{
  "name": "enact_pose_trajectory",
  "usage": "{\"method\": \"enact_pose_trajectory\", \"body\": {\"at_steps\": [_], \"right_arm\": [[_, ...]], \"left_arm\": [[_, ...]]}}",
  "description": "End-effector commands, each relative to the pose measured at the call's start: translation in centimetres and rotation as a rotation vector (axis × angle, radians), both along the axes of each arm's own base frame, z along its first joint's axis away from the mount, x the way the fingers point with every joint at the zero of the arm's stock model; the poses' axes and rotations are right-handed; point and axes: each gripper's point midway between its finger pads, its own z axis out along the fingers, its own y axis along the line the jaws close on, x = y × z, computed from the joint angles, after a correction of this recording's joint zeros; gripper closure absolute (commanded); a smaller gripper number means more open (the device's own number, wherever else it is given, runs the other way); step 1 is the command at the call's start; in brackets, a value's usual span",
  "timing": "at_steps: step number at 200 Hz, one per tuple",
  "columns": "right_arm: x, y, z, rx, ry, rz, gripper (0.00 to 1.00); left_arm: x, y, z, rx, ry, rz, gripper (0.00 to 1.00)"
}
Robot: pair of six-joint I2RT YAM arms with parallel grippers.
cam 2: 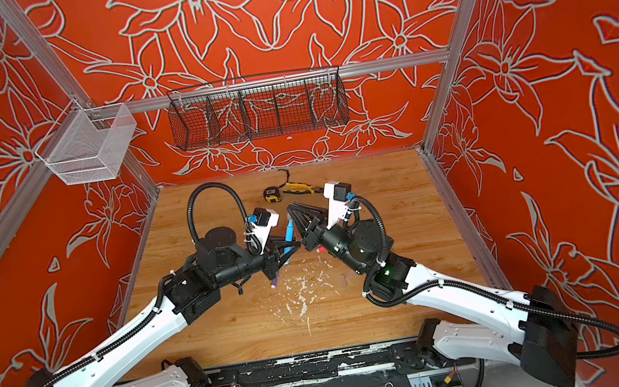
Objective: Insert the pens into the pen caps
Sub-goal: 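Lower the cap onto the blue marker tip with the right gripper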
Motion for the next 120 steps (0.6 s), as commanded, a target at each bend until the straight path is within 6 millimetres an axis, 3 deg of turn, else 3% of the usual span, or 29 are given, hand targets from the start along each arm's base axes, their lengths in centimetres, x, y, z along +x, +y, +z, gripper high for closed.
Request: {"method": "enact_pose_trajectory", "body": {"at_steps": [1,116,120], "right_arm": [[-2.0,1.9,-0.9,-0.040,-0.010,0.106,1.00],[-0.4,3.1,-2.2,-0.155,0.044,0.047,1.00],[-0.4,3.1,-2.3,-0.157,0.044,0.045,1.00]], "left_arm": [[1.6,1.2,3.3,-0.099,-0.081,0.097,1.00],[0.3,1.9,3.7,-0.123,-0.150,0.067,1.00],[-0.2,2.4,4.6,-0.142,-0.173,0.070,1.00]]}}
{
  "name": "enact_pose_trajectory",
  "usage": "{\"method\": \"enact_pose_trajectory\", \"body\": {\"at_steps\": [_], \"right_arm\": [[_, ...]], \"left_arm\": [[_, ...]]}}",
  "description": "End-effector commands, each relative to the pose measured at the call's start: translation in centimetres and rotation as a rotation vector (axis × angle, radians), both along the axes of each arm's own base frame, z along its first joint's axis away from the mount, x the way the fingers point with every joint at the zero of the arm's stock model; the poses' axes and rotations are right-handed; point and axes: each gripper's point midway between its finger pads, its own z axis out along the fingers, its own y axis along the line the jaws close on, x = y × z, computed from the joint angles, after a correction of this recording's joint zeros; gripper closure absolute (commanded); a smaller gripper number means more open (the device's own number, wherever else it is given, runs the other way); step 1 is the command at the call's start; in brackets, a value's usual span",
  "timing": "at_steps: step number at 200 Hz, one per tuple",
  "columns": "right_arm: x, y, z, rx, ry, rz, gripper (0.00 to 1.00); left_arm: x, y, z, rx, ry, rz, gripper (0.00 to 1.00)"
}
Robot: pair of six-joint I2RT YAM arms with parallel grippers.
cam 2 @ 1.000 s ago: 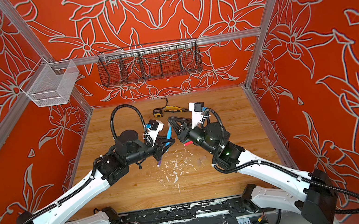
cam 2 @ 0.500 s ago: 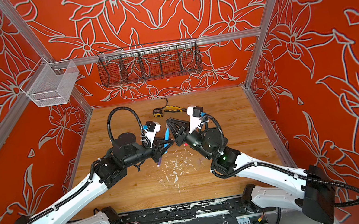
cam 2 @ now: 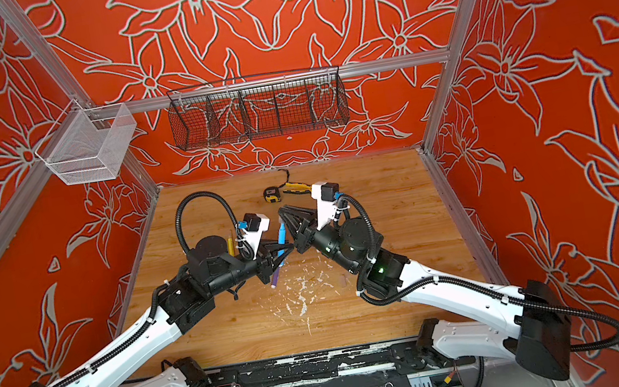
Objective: Insert the pens into the pen caps
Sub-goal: 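Lower the cap onto the blue marker tip with the right gripper, then push the cap down onto the blue marker with the right gripper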
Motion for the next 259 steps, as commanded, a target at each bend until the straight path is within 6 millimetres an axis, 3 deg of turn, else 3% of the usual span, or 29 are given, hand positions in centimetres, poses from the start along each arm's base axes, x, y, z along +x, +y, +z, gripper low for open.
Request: {"method": "enact_pose_trajectory", "body": {"at_steps": [1,58,114,151,216,259], "right_arm": [[-0.4,1.2,-2.1,-0.089,0.035,0.025,1.00],[0.3,1.2,-2.6,-0.109,0.035,-0.008,1.00],[-2.2,3.3,-1.5,-0.088,-0.014,0.126,1.00],[-2.6,2.4,-1.1,-0.075,-0.019,0.108,0.73],[-3.7,-1.1,0.0,-0.052,-0.058,0.044,0.58],[-4.6,-2.6,0.8,-0.040,-0.084,0.040,0.53]], "left_arm": [[0.1,0.9,4.9,-0.110,-0.142,0.034,1.00],[-0.4,1.3,5.2,-0.128,-0.163,0.033,1.00],[0.1,1.4,5.0,-0.119,-0.159,0.062,1.00],[0.1,1.4,4.9,-0.112,-0.165,0.056,1.00],[-0.1,1.0,4.2,-0.058,-0.210,0.021,1.00],[-1.7,-0.4,3.5,-0.022,-0.255,-0.126,1.00]]}}
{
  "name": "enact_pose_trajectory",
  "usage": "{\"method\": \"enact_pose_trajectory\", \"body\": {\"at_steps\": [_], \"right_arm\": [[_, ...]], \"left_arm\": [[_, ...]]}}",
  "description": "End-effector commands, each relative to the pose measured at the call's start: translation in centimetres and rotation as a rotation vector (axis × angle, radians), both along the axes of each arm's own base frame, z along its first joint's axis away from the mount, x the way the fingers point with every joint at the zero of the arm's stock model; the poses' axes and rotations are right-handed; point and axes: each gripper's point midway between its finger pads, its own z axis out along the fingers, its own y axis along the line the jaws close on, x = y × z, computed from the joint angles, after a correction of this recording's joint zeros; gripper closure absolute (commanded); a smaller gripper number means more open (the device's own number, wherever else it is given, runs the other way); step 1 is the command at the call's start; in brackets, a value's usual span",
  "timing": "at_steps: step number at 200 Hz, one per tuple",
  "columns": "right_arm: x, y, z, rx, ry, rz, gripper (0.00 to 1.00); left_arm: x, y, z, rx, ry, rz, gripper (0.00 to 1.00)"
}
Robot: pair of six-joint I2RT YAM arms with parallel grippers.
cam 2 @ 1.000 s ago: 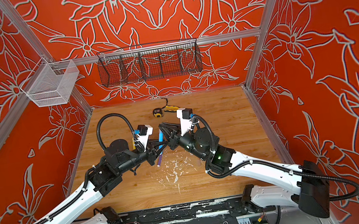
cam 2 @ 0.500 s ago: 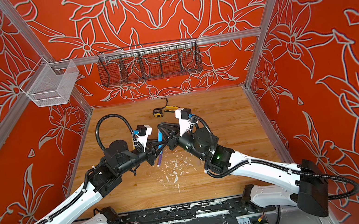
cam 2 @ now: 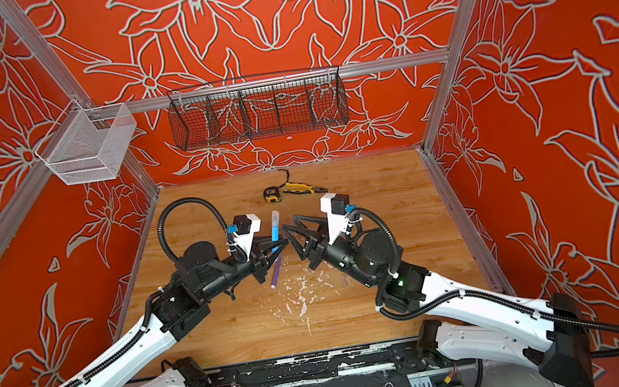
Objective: Insert the pens into the pen caps
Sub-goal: 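Push the cap down onto the blue marker with the right gripper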
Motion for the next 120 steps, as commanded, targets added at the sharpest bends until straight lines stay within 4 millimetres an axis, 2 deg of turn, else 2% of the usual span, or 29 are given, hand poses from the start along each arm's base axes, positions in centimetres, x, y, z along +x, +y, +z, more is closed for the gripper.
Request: {"method": "enact_pose_trajectory", "body": {"at_steps": [1,22,24,28,50,76,120], "right_arm": [[-0.3,-0.6,-0.3,-0.015,-0.010,-0.013,0.53],[-0.5,-0.8,-0.2,-0.018,-0.014,-0.009,0.51],[-0.5,-0.8,-0.2,-0.019,-0.014,-0.009,0.51],[-0.5,-0.8,-0.1,-0.018,-0.014,-0.009,0.51],[-0.6,-0.9,-0.1,-0.017,-0.018,-0.006,0.51],[-0.7,-0.9,0.0,-0.018,-0.021,-0.007,0.54],[0.4,-0.9,-0.5,-0.050,0.006,-0.054,0.60]], "left_arm": [[-1.3,-1.1,1.2,0.004,-0.086,-0.116,1.00],[-3.0,-2.1,1.2,0.010,-0.109,-0.236,1.00],[-2.7,-2.4,0.4,0.024,-0.091,-0.245,1.00],[-2.8,-2.7,0.0,0.031,-0.085,-0.261,1.00],[-2.7,-3.2,-0.6,0.050,-0.076,-0.281,1.00],[-2.1,-3.4,-0.9,0.070,-0.065,-0.269,1.00],[-2.5,-3.7,-0.9,0.072,-0.065,-0.288,1.00]]}}
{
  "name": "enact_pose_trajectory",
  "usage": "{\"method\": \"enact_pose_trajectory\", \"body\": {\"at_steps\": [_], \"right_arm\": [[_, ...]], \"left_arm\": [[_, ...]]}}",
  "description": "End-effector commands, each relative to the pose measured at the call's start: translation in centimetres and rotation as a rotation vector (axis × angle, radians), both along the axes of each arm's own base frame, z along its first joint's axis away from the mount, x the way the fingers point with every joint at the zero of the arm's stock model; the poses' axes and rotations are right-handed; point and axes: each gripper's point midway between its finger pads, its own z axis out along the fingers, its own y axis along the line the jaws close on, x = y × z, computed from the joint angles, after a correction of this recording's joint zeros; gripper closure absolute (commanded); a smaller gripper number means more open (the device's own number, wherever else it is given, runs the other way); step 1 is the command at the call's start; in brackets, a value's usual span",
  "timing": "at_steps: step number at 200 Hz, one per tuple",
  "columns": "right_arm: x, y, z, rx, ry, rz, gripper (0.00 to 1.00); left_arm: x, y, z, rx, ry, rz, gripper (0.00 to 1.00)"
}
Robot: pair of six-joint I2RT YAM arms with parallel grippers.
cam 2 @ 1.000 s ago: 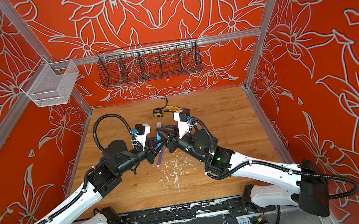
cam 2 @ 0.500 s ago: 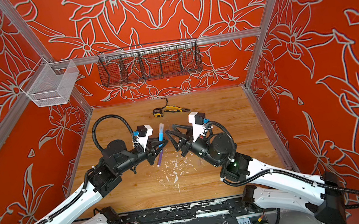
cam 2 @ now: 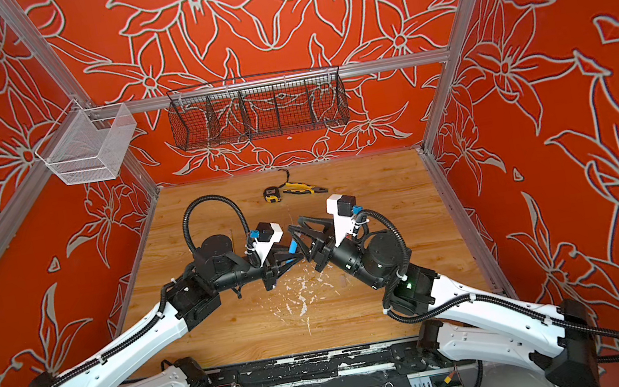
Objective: Insert the pens into the pen caps
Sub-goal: 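Push the cap down onto the blue marker with the right gripper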
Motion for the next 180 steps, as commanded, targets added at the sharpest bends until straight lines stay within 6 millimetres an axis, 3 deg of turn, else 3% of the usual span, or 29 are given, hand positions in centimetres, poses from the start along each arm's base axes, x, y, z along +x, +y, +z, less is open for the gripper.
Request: {"method": "enact_pose_trajectory", "body": {"at_steps": [1,46,101,127,157,180], "right_arm": [[0.7,-0.2,-0.4,-0.030,0.015,-0.048,0.60],[1.5,0.0,-0.9,-0.060,0.045,-0.079,0.63],[0.9,1.5,-0.8,-0.051,0.051,0.005,0.81],[0.2,2.4,-1.1,-0.041,0.079,0.073,0.96],[-0.4,2.5,-2.7,-0.044,0.143,0.110,1.00],[-0.8,1.6,-5.1,-0.057,0.192,0.102,1.00]], "left_arm": [[-0.5,-0.4,1.8,-0.024,-0.051,-0.039,1.00],[-0.7,-0.5,1.9,-0.025,-0.058,-0.045,1.00],[-0.4,-0.3,2.0,-0.026,-0.060,-0.023,1.00],[-0.1,-0.2,2.2,-0.037,-0.061,0.000,1.00],[0.9,-0.2,2.8,-0.077,-0.047,0.054,1.00],[1.6,0.0,4.1,-0.104,-0.064,0.091,1.00]]}}
